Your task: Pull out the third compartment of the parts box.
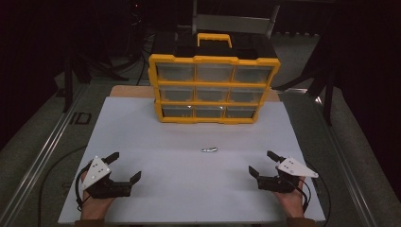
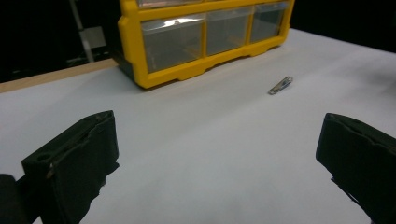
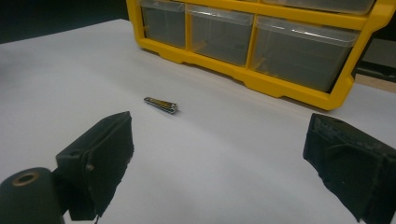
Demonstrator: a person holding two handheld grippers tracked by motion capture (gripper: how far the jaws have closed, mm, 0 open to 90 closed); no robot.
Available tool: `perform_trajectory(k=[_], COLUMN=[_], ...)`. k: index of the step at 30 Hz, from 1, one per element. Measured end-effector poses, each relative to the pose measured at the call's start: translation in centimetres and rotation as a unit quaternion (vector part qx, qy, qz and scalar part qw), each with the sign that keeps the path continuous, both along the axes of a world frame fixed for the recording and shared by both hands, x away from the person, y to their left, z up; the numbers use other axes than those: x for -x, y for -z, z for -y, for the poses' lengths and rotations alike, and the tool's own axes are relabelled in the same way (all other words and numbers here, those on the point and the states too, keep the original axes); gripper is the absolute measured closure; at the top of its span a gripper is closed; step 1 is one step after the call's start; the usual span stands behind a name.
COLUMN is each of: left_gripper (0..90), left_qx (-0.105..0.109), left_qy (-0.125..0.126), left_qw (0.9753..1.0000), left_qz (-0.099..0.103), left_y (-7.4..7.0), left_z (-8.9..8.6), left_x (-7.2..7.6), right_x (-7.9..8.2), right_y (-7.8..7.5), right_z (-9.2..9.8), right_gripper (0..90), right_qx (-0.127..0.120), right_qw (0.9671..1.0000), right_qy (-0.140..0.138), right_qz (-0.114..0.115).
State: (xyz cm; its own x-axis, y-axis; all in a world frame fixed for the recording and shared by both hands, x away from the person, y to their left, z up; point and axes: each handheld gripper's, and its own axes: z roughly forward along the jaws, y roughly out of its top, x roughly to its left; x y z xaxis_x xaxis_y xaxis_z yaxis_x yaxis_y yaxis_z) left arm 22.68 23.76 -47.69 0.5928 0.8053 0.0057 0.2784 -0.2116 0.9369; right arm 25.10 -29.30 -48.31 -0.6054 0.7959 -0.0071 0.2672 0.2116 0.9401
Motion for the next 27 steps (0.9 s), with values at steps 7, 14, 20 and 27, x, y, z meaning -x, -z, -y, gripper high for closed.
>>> perform_trajectory(k=[7, 14, 20, 27], left_gripper=[0.3, 0.3, 0.4, 0.3], left_qx=[0.0, -0.009, -0.011, -0.004], left_qy=[-0.01, -0.015, -0.018, -0.022], left_qw=[0.9999, 0.9998, 0.9998, 0.9997], left_qz=[0.002, -0.001, 0.0, -0.001], left_y=[0.28, 0.48, 0.51, 0.51], left_z=[-0.15, -0.01, 0.11, -0.03], left_x=[-0.06, -0.13, -0.1, -0.12], right_x=[-0.08, -0.23, -0.43, -0.95], right_y=[0.07, 0.2, 0.32, -0.12], right_z=[-0.13, -0.4, -0.57, -0.79], right_gripper=[7.8, 7.8, 7.8, 7.8], right_qx=[0.003, 0.011, 0.013, -0.001], right_qw=[1.0, 0.9999, 0.9998, 0.9998], right_qy=[0.001, 0.005, 0.005, -0.001], right_qz=[-0.005, -0.009, -0.016, -0.022])
